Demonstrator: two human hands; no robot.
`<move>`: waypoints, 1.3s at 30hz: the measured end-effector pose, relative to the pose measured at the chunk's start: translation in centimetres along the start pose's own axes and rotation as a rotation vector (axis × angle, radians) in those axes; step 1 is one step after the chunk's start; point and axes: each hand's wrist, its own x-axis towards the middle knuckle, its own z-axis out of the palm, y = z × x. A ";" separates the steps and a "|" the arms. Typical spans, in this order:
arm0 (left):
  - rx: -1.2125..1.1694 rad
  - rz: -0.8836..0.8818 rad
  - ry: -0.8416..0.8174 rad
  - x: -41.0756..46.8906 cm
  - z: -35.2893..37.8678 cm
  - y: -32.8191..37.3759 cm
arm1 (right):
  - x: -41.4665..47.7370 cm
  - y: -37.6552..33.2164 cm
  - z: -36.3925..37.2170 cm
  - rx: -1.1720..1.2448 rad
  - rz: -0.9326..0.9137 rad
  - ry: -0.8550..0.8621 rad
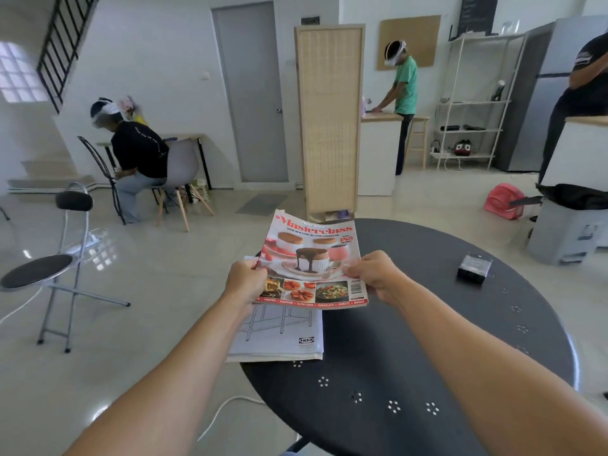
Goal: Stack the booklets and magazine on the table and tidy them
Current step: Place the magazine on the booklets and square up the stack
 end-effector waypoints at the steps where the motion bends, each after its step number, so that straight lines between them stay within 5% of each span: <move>1: 0.028 0.001 0.010 0.1 -1.0 -0.6 | -0.1 -0.1 1.1 -0.019 -0.002 -0.013; 16: 0.199 -0.128 0.046 0.0 -5.9 -6.5 | -1.1 1.7 8.0 -0.251 0.041 -0.089; 27: 0.471 -0.036 0.102 -0.5 -7.4 -6.8 | -0.6 2.1 7.3 -0.646 -0.023 -0.022; 39: 0.216 -0.241 -0.007 2.2 -6.1 -7.0 | 0.1 1.1 8.1 -0.715 -0.114 -0.044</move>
